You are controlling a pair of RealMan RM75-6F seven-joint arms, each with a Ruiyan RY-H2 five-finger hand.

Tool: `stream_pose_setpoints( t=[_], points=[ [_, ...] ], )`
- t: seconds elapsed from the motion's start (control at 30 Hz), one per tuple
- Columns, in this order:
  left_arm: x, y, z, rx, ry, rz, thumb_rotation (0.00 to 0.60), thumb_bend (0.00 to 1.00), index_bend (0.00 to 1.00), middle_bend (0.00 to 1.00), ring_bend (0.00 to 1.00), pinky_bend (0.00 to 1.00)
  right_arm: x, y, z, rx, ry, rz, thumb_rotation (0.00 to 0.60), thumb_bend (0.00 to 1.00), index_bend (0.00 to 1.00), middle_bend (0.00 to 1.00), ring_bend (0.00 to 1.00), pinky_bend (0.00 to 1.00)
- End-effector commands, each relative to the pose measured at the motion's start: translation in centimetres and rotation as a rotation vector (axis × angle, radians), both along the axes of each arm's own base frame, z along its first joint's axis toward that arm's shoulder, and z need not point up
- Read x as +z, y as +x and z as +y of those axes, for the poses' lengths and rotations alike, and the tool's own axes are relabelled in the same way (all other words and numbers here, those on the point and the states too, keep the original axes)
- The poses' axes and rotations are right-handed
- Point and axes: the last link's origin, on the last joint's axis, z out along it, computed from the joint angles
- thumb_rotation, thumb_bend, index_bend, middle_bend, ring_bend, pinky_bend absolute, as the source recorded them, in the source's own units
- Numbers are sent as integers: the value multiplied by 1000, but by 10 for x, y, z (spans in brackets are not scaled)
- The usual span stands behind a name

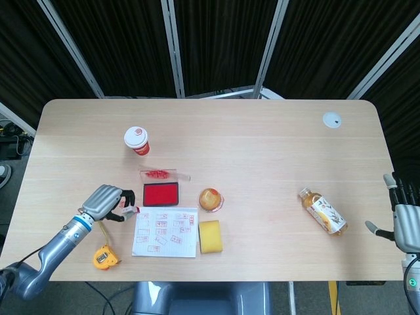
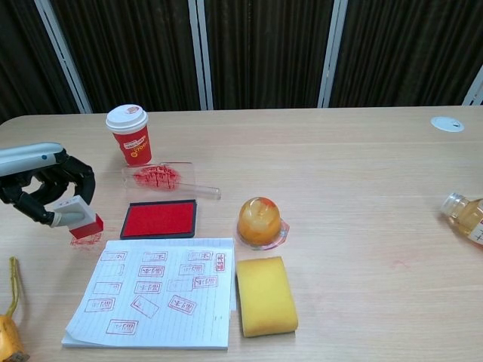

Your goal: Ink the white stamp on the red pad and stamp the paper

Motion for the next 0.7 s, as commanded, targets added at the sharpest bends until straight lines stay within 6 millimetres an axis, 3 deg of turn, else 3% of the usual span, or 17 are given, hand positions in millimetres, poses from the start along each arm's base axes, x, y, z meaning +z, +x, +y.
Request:
stream_pose_setpoints(
  t=[0.03,0.7],
  points=[
    [-8,-16,9,73,4,-1,600,377,620,587,746,786,0,0,0,-1,1,1,600,0,0,0,0,0],
    [-24,-47,22,145,6,63,600,373,588,566,734,782,-3,-2,-1,-9,7,13,600,0,0,0,0,0]
  ],
)
